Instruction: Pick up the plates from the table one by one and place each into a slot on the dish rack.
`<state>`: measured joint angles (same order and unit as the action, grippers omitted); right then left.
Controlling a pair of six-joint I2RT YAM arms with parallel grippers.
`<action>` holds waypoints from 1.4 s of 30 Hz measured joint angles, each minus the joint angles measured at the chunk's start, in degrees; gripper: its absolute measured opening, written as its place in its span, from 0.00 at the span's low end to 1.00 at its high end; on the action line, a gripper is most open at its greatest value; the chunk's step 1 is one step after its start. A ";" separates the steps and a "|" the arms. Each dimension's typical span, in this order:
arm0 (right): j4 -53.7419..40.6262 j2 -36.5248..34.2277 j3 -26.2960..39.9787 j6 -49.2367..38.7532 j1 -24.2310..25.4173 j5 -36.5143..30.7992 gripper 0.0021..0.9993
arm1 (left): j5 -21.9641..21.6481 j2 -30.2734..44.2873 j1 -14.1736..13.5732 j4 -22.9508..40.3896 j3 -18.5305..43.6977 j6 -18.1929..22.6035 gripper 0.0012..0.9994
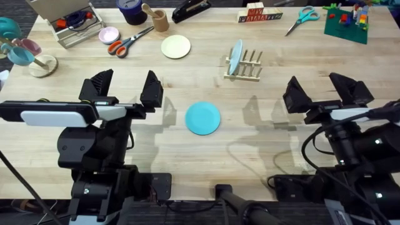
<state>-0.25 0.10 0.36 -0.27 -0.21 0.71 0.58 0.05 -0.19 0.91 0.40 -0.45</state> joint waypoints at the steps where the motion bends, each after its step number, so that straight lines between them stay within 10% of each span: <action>1: 0.00 0.00 0.00 0.00 0.00 0.00 1.00 | 0.00 0.00 0.00 0.00 0.00 0.00 0.99; 17: 1.80 -0.02 0.35 0.04 0.00 3.64 1.00 | 0.00 0.00 0.00 0.54 1.18 -0.04 0.99; 27: -17.05 -5.48 21.88 0.07 0.00 4.74 1.00 | -0.39 3.88 0.00 22.04 25.15 -1.59 0.99; 42: -55.89 -36.79 56.80 0.07 0.00 4.92 1.00 | -0.25 33.51 0.00 63.05 61.31 -2.19 0.99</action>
<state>-56.14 -36.69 57.16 -0.21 -0.21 5.63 0.33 33.56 -0.19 63.95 61.71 -2.63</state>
